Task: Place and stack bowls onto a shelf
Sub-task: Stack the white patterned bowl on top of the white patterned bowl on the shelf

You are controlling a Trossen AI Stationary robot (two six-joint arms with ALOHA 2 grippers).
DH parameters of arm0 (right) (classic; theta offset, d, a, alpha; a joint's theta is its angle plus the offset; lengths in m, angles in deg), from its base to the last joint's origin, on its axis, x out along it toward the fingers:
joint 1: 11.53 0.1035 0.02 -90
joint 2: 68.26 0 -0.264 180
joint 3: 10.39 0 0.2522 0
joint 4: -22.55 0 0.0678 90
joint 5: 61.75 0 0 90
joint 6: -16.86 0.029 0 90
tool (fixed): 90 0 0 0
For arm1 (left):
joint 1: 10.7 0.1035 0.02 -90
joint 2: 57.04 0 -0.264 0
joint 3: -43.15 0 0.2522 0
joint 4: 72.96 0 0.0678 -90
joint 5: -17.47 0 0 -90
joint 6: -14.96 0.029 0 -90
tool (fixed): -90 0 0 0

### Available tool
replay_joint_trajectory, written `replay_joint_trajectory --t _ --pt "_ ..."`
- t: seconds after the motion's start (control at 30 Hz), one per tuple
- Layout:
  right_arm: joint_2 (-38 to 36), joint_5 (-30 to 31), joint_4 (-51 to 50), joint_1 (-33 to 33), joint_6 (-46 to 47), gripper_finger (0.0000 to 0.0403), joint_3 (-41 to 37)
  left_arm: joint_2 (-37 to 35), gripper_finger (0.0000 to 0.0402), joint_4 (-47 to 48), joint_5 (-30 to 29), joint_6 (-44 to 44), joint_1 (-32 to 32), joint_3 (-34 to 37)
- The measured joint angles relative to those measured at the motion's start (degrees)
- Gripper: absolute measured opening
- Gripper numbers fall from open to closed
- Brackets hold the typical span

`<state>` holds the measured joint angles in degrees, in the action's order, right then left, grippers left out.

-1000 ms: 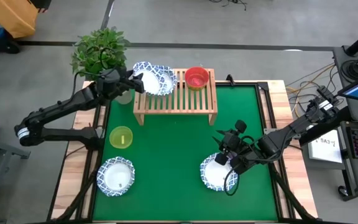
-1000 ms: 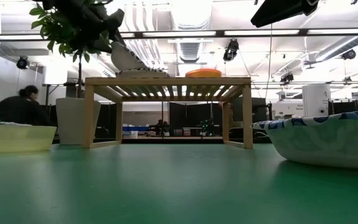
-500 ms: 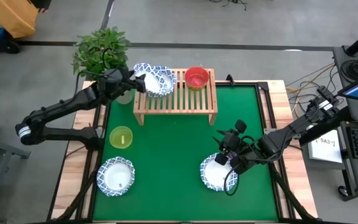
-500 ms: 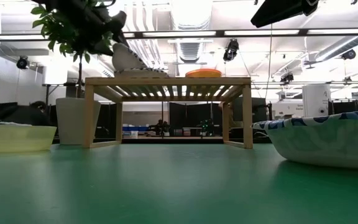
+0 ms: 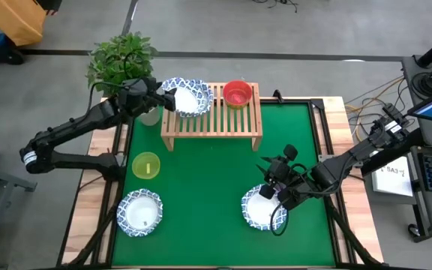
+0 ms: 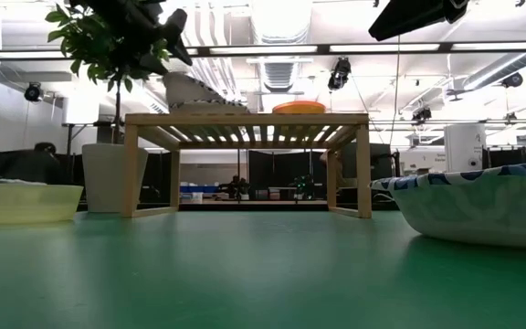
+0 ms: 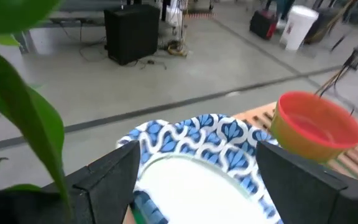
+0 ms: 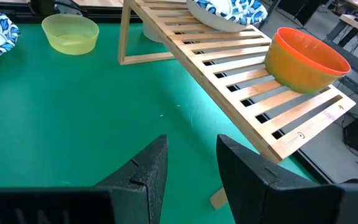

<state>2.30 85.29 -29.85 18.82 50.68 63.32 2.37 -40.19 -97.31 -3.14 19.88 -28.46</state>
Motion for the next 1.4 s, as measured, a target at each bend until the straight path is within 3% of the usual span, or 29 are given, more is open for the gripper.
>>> replay_joint_trajectory --t 0.27,0.5,0.67,0.83,0.9,1.2,1.4 --pt "0.0 0.0 0.0 0.0 -0.2 0.0128 0.0 1.8 0.0302 11.0 1.2 5.1 -0.3 -6.5" --pt "0.0 0.0 0.0 0.0 -0.3 0.0128 0.0 1.9 0.0273 26.6 12.5 17.7 -1.3 -14.7" --pt "0.0 0.0 0.0 0.0 -0.4 0.0128 0.0 1.9 0.0174 36.3 12.3 21.1 -2.1 -16.6" --pt "0.0 0.0 0.0 0.0 -0.4 0.0128 0.0 2.6 0.0035 33.6 10.8 19.3 -2.1 -14.4" --pt "0.0 0.0 0.0 0.0 -0.4 0.0128 0.0 3.2 0.001 31.0 9.0 18.8 -2.1 -13.0" --pt "0.0 0.0 0.0 0.0 -0.4 0.0128 -0.2 8.0 0.0022 28.2 6.7 16.6 -2.3 -11.9" --pt "0.0 0.0 0.3 0.0 1.0 0.0128 -0.7 5.3 0.0003 28.5 6.7 14.8 -4.9 -11.9"
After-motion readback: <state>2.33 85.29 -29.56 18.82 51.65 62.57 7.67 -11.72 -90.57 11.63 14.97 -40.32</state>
